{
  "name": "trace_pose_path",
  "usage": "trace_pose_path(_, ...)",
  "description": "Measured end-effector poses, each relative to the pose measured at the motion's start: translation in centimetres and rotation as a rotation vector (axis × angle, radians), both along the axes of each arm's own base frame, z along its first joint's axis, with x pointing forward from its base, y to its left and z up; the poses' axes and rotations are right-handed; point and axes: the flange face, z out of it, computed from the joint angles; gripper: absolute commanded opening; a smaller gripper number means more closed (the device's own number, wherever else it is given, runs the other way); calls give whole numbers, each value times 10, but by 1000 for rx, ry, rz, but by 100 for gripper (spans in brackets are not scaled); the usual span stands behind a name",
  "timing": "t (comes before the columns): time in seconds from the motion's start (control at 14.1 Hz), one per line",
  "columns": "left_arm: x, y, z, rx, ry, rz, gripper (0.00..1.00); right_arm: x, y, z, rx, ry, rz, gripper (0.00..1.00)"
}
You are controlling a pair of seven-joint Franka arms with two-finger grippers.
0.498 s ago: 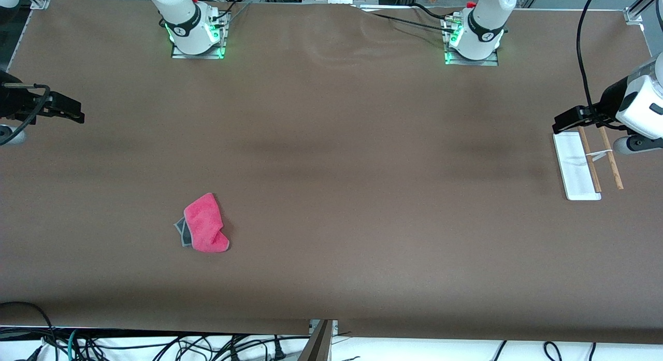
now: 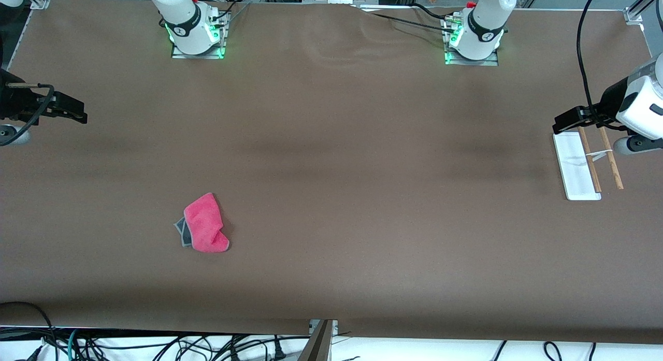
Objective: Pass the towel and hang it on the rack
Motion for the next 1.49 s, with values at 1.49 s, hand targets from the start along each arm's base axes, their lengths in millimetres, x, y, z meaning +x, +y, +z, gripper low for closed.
trace_pose_path(1.49,0,7,-1,0,1,13,100,38,7,-31,19,-94,17,100)
